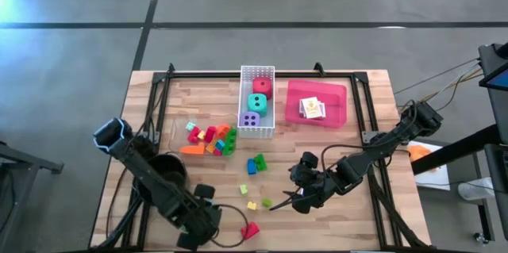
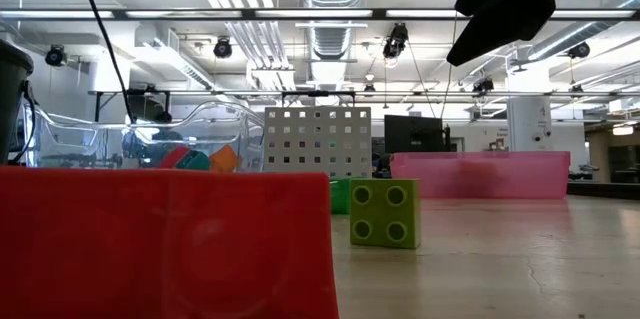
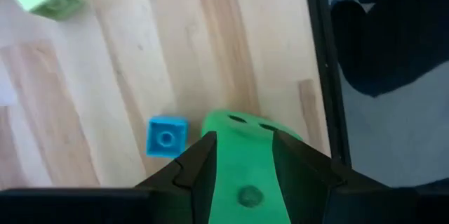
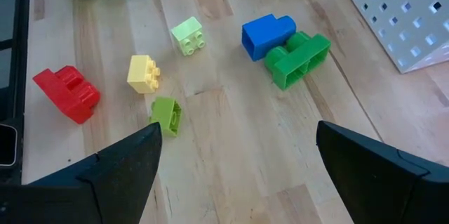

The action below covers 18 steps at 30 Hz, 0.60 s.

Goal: Pick & Place Toys
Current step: Put the green dice into the white bin

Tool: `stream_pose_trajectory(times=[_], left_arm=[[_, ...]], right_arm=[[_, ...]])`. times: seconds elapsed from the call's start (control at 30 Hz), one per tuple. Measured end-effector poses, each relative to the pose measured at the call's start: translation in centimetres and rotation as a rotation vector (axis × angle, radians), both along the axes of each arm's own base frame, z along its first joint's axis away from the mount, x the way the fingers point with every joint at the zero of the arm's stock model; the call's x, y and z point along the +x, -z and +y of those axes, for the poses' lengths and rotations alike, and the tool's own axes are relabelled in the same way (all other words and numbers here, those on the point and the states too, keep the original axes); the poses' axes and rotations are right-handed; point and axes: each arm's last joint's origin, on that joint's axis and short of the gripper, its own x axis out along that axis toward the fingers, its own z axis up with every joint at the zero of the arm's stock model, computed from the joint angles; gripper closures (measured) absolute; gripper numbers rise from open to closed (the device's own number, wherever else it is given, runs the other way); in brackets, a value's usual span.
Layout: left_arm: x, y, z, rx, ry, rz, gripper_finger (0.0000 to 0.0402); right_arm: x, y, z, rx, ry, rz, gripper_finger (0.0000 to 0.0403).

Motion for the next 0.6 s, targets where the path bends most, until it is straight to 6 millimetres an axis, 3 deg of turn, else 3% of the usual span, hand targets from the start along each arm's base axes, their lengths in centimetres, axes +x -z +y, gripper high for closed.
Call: stream_pose_trajectory(times=[0.2, 0.6], left_arm=[[1.1, -0.1, 1.2, -0.002, 0.009, -0.008, 0.0259], [1.1, -0.1, 1.4, -0.008, -0.048, 0.015, 0.0259]], right_arm=[[0.0, 0.0, 0.0, 0.0, 0.0, 0.0, 0.0032], [0.0, 0.0, 0.0, 0.001, -0.001, 0.0, 0.0032]])
